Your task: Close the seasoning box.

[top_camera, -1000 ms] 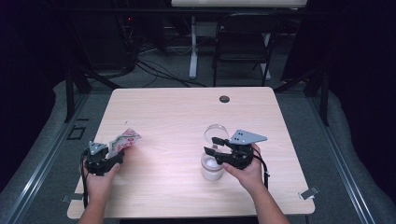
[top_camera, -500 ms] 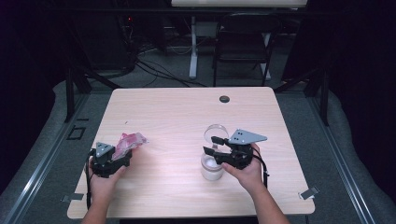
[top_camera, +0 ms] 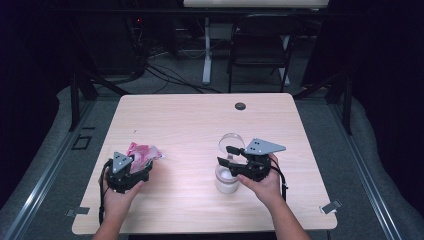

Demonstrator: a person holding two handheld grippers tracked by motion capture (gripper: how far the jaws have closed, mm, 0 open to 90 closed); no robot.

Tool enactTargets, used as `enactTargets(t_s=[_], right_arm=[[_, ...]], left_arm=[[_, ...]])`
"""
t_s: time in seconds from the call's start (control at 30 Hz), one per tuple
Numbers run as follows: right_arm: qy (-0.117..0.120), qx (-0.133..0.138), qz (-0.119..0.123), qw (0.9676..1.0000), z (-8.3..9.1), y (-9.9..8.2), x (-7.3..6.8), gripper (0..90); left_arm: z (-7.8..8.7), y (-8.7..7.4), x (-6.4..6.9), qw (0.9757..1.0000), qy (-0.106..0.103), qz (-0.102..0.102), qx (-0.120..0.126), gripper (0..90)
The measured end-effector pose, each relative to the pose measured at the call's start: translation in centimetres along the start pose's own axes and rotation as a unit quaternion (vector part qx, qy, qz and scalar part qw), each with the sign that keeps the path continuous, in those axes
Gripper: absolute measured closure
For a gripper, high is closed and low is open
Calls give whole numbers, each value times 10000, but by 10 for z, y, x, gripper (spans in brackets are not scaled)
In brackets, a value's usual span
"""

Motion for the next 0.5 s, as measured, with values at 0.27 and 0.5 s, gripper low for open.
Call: enactTargets(t_s=[0.27,0.5], right_arm=[[-122,12,62,9999,5,1,-4,478],[-374,87,0,9993,16,0,-1,479]], left_arm=[[1,8,36,9978,-412,-527,43,309],[1,11,63,9929,-1022,-613,64,306]])
Point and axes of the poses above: each handheld gripper's, and its own axes: z roughly backward along the jaws, y roughly out of its top, x roughly to its right, the point moved 2 cm from there along -z, roughly forward along the jaws, and after that the axes turned 12 degrees about y, right-handed, at the moved point
